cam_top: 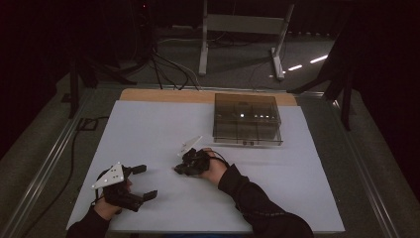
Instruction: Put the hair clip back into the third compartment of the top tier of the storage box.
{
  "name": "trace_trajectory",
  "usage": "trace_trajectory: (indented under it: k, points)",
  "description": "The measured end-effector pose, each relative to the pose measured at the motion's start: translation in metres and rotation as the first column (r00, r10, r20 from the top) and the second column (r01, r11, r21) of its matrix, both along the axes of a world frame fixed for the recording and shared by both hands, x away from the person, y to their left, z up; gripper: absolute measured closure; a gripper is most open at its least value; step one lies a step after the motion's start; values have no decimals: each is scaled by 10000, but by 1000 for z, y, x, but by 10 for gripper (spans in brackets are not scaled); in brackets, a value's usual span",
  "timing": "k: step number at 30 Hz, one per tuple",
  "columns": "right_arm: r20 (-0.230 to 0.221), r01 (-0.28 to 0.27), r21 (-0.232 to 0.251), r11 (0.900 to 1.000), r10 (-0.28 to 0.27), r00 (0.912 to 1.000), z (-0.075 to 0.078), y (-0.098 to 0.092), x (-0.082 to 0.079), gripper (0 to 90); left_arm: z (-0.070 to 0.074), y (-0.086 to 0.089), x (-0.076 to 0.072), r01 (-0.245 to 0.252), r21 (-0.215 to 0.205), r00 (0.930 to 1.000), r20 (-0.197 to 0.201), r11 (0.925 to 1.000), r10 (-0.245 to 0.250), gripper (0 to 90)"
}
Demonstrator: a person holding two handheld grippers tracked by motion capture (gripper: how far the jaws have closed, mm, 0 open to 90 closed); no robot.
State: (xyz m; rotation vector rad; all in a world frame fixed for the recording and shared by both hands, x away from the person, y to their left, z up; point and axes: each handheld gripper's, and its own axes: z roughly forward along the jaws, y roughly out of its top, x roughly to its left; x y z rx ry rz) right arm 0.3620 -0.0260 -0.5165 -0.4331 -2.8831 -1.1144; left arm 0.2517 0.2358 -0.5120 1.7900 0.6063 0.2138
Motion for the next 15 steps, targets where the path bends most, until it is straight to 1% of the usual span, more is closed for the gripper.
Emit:
trace_trajectory:
  k: [7, 10, 14, 15]
  points:
    - [-84, -21, 24, 10000, 21, 10000, 8, -7, -1, 860, 0, 0, 0, -5, -5, 10000, -27, 10000, 5, 5]
    - [-171, 33, 118, 9999, -31, 9998, 11, -12, -1, 860, 0, 0, 0, 13, 31, 10000, -9, 10000, -13, 5]
    - [-222, 85, 89, 9999, -83, 9997, 15, -17, -3, 860, 0, 0, 0, -21, 5, 10000, -31, 10000, 21, 4]
    - [-153, 43, 107, 9999, -41, 9999, 17, -19, -2, 860, 0, 0, 0, -5, 26, 10000, -20, 10000, 5, 5]
